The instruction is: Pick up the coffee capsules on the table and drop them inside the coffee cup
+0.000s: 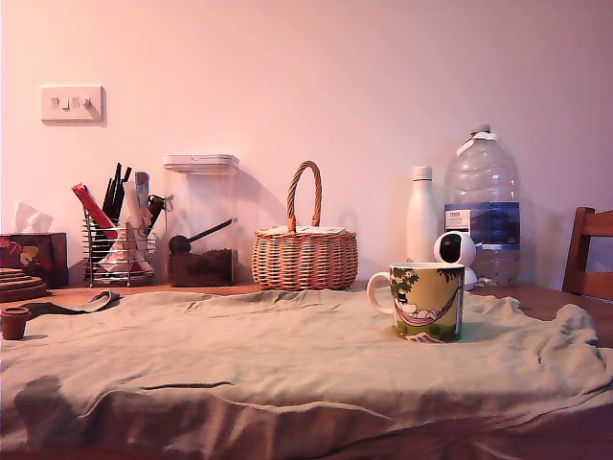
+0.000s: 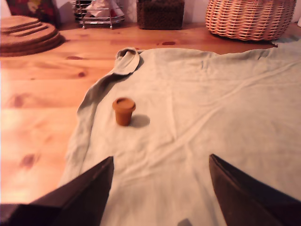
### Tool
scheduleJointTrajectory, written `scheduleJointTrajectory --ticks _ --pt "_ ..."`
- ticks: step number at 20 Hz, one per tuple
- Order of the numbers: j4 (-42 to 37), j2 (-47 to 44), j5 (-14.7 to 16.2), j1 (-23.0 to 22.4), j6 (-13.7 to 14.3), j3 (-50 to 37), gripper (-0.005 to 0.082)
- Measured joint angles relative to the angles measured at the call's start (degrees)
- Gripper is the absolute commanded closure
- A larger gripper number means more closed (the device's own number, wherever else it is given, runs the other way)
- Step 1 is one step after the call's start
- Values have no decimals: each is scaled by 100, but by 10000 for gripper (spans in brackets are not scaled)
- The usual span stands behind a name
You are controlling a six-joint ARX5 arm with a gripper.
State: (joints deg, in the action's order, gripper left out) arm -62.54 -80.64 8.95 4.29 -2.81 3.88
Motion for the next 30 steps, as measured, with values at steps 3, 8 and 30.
scheduleJointTrajectory --ticks 3,8,30 --pt "-391 -623 173 144 42 289 183" --pt "-791 -1624 476 251 68 726 183" --pt "-531 -3856 793 570 450 2970 184"
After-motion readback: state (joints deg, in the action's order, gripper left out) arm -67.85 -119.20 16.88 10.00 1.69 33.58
